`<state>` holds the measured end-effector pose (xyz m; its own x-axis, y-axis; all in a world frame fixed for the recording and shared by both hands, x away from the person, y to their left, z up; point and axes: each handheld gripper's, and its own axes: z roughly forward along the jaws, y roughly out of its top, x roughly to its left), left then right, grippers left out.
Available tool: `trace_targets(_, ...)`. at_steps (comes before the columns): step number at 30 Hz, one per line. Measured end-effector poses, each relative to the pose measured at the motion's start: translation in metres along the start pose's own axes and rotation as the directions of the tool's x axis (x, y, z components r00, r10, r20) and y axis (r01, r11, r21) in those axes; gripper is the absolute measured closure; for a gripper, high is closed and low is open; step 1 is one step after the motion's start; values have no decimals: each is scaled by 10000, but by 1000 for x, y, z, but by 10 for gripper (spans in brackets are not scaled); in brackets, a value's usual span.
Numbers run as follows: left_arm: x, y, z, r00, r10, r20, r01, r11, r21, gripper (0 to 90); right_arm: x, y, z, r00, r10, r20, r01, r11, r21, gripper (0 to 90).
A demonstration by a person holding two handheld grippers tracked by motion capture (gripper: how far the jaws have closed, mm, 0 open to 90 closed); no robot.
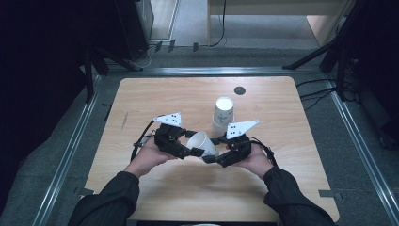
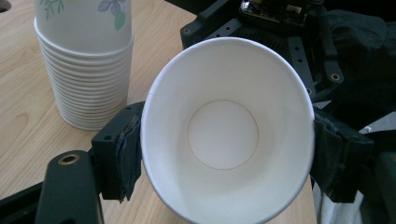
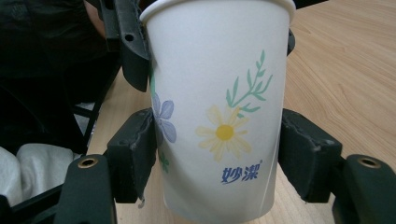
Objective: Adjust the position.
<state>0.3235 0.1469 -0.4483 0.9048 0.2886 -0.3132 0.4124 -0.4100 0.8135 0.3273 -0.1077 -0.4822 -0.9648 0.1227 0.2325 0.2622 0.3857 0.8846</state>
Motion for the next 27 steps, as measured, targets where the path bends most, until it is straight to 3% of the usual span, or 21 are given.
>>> trace_targets(27, 4, 1, -14, 9998, -143, -121, 137, 9987, -493, 228, -1, 0, -3, 9997, 55, 224, -61, 9997, 242, 324)
